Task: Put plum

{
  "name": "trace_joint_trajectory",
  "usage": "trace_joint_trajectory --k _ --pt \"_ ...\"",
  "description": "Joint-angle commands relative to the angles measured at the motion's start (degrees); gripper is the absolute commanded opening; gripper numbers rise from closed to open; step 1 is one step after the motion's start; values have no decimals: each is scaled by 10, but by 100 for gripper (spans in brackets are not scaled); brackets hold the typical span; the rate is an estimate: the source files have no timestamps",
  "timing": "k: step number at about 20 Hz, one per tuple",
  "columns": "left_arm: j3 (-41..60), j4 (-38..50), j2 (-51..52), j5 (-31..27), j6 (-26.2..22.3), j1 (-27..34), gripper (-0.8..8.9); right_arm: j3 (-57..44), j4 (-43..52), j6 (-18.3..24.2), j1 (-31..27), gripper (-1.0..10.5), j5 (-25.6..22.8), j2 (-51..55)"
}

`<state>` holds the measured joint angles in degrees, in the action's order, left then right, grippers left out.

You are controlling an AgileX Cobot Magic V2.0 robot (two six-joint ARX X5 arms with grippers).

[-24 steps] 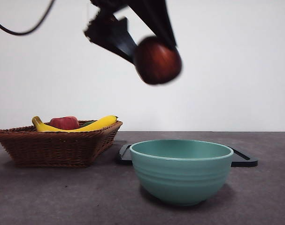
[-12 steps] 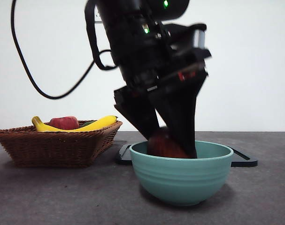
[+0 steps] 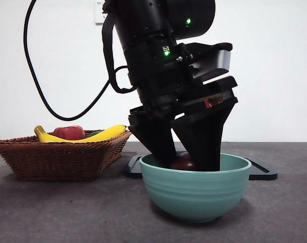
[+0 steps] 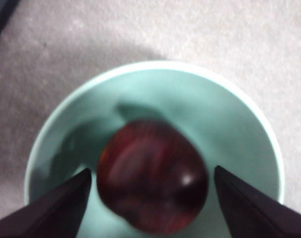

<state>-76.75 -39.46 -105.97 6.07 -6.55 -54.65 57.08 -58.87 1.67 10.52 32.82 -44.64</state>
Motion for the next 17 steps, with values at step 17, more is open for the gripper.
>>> trace_joint_trajectory --k 17 --pt "-166 -80 193 -1 53 133 409 12 5 -1 3 400 2 -2"
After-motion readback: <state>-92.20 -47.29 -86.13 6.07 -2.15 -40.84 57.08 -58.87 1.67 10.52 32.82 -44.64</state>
